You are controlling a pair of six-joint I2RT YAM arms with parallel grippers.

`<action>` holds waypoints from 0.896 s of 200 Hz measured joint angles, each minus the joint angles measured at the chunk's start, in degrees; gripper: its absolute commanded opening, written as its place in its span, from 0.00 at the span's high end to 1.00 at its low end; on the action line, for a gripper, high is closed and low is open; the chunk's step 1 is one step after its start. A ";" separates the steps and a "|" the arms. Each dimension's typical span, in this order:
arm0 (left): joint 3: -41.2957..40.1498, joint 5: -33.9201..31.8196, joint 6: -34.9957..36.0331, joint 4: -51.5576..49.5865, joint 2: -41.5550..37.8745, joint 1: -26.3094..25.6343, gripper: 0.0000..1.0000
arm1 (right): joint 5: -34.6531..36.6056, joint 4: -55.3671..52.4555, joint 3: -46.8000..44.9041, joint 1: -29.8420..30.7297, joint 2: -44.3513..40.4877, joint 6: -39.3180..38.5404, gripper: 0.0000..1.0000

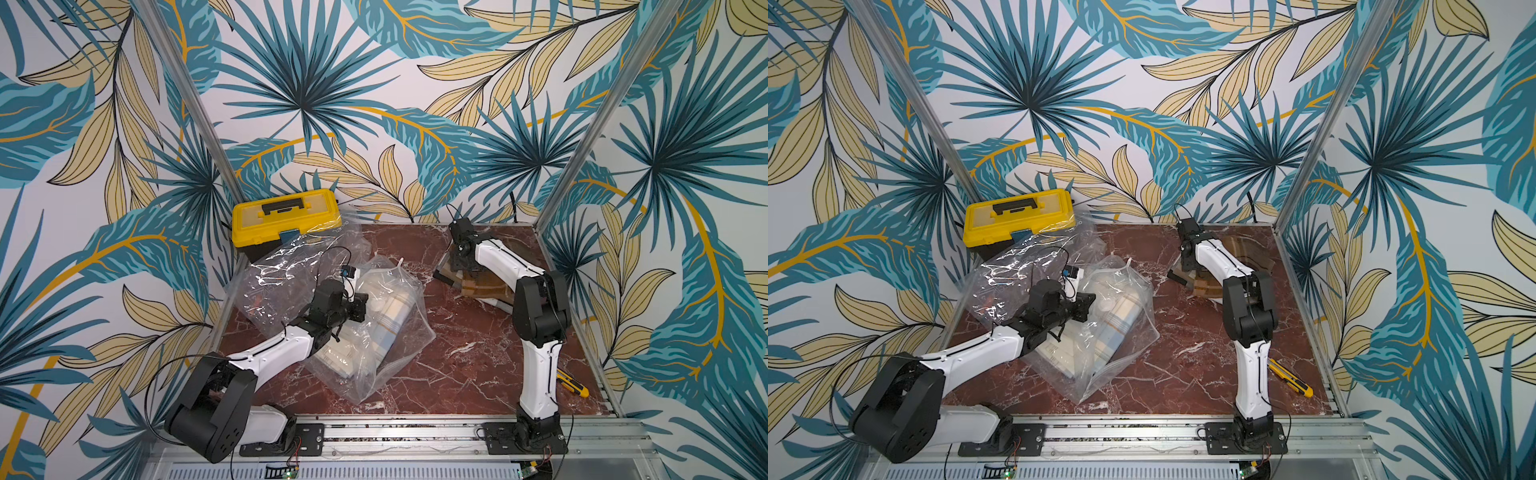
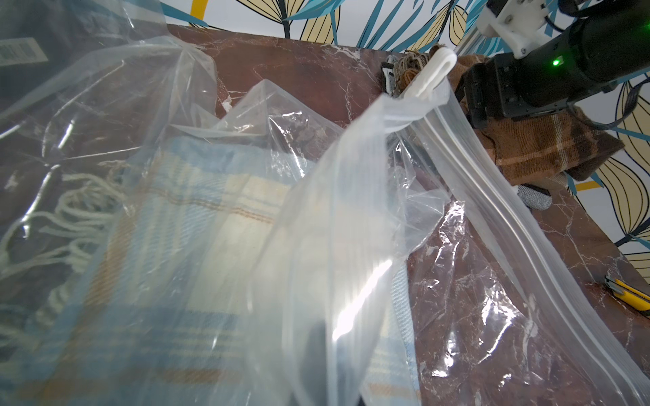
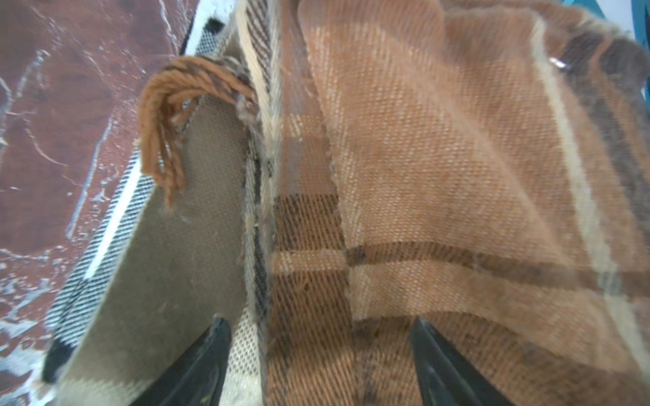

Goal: Take the blanket out of the vacuum bag
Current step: Place the blanket at the corner of the board.

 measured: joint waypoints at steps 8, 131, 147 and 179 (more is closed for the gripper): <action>0.00 0.00 0.00 -0.02 0.00 0.00 1.00 | 0.15 -0.02 0.02 -0.02 0.44 0.04 0.20; 0.00 -0.22 0.59 -1.18 0.00 0.00 1.00 | -2.73 -1.07 1.62 -2.49 2.03 0.13 0.51; 0.00 -0.22 0.59 -1.18 0.00 0.00 1.00 | -3.54 -1.05 1.60 -2.73 2.29 -0.11 0.64; 0.00 -0.22 0.59 -1.20 0.00 0.00 1.00 | -4.98 -0.72 1.40 -3.17 2.34 0.33 1.00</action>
